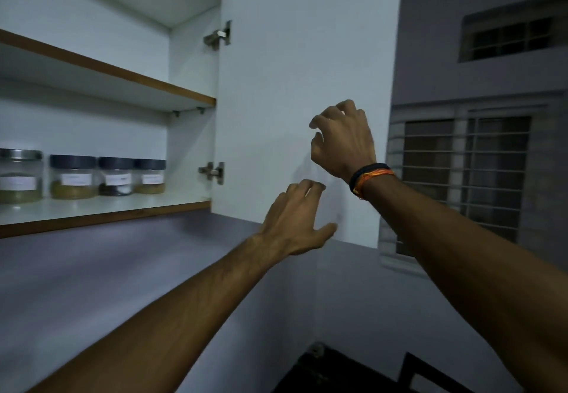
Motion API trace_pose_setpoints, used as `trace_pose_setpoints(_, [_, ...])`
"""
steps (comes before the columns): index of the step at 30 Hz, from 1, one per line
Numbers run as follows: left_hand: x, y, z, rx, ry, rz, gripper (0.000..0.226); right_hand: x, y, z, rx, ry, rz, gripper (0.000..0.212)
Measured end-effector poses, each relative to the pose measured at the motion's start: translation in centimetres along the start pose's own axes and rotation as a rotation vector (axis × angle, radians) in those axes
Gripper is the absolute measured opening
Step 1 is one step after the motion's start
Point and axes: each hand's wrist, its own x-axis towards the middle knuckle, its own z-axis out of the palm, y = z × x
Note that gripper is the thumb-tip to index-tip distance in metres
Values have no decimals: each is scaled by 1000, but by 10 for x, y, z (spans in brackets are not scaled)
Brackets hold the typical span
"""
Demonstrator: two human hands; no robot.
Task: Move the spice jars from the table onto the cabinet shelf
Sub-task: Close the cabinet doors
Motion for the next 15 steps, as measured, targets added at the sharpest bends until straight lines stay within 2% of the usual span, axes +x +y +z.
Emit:
trace_pose_setpoints(4, [28, 47, 34, -87, 112, -69, 93, -8, 48, -6, -105, 25, 12, 39])
trace_pose_setpoints(6, [42, 66, 46, -123, 169, -102, 104, -12, 66, -6, -81, 59, 60, 48])
trace_pose_setpoints(9, [61, 84, 59, -147, 209, -186, 123, -16, 83, -1, 131, 154, 200, 57])
trace_pose_setpoints(11, [72, 88, 65, -126, 208, -262, 127, -16, 90, 3, 331, 195, 301, 57])
trace_pose_setpoints(15, [77, 86, 71, -104, 131, -349, 135, -10, 90, 10, 580, 160, 428, 52])
